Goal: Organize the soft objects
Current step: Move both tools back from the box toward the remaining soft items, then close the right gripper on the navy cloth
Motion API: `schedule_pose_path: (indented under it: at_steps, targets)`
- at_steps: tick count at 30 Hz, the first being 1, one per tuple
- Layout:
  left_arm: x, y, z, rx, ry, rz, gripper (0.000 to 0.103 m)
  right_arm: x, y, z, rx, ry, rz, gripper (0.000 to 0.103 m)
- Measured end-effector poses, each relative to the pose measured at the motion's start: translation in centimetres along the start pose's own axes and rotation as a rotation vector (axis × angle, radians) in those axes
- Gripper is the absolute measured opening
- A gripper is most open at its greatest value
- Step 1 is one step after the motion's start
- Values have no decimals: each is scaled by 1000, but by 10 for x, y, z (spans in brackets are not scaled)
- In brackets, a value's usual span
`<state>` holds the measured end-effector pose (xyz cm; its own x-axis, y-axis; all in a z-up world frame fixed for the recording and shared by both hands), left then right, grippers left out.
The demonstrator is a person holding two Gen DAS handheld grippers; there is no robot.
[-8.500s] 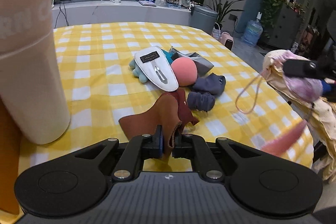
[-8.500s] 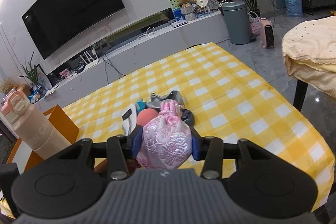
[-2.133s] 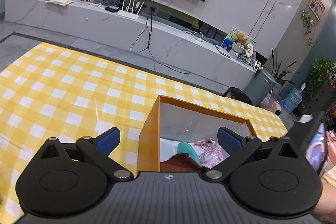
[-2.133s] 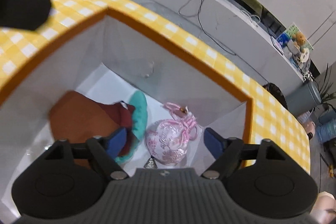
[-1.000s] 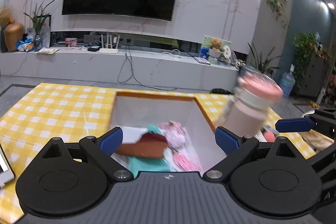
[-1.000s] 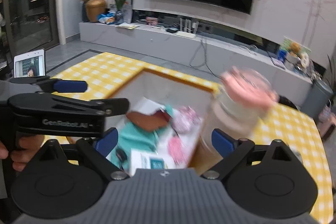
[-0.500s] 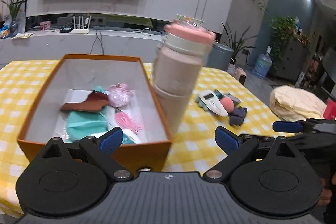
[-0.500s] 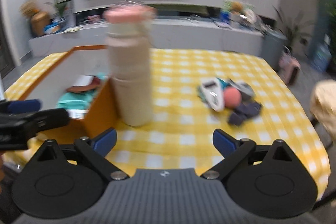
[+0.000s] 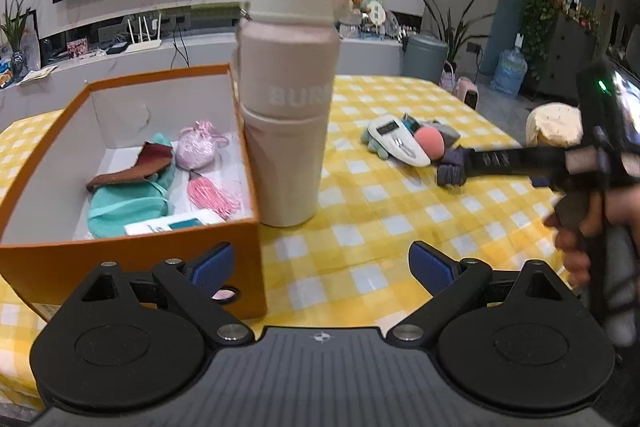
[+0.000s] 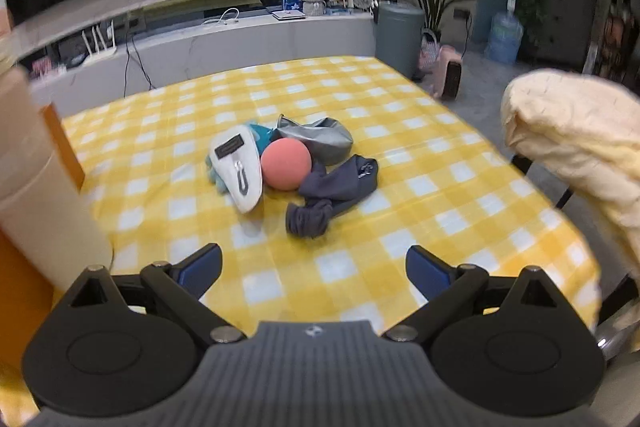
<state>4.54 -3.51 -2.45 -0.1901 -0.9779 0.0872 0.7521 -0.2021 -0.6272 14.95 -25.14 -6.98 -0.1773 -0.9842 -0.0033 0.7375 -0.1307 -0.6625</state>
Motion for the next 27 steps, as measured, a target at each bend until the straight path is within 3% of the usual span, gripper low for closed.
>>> schedule_pose_path:
  at_steps: [6,16,24,27]
  targets:
    - [15,13,-3,-33,22,-21,103,23,34,11,-13,137,100,96]
    - [38,35,-2,-77,5,-30,103,38,66,34,6,94,117,96]
    - [55,51,-6,-96,36,5,103,58,94,60,11,75,117,96]
    - [58,61,-5,-113,5,14,103,68,101,68,30,53,105,96]
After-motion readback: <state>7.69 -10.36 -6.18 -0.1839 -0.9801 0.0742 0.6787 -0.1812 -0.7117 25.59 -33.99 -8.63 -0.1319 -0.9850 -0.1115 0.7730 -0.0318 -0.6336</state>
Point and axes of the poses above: each gripper's, at about its wrist camera, not at the fingertips, and y roughly the way its jaws point, x to its right, z to its top, the point moved 3 cm from there along y, roughly the way its jaws point
